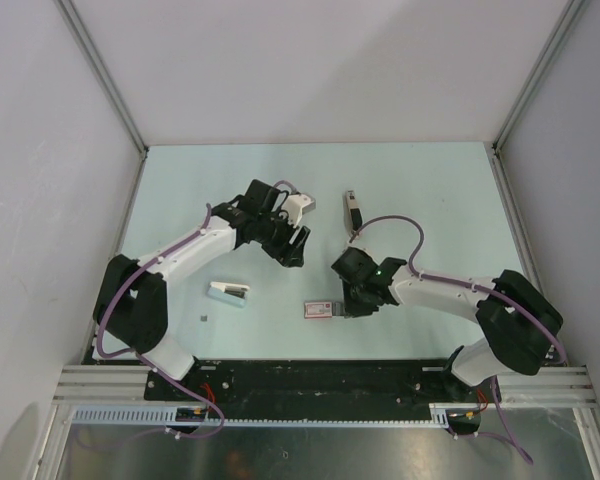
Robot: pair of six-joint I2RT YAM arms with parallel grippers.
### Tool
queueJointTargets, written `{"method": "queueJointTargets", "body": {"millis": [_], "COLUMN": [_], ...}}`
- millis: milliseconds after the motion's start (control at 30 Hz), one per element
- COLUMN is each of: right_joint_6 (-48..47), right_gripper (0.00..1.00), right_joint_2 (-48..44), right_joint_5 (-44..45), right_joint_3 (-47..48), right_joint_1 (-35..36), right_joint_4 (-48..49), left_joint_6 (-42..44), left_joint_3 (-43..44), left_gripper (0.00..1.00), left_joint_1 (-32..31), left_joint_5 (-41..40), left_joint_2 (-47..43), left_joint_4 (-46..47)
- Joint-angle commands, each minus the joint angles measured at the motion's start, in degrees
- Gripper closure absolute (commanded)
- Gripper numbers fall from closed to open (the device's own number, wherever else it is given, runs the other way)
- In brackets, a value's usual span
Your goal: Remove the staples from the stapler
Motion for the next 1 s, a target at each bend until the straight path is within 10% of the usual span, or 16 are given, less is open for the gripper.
{"method": "queueJointTargets", "body": {"millis": [0,967], "right_joint_6": [-1.16,-1.87], "right_gripper": [0.94,0.86], "right_joint_2": [0.71,4.2], "right_joint_5": [1.84,3.7], "right_joint_3": [3.19,5.71], "right_joint_1": [0.26,1.16], "right_joint_4": [-0.55,-2.66], "left_joint_6": [3.5,3.45], "left_joint_3": [-0.42,-0.53], "left_gripper": [0.32,0.32], "left_joint_1": [-0.51,-0.95], "left_joint_5": [2.41,2.9], "left_joint_2": [-0.16,-1.18], "left_joint_4": [0.79,0.91]}}
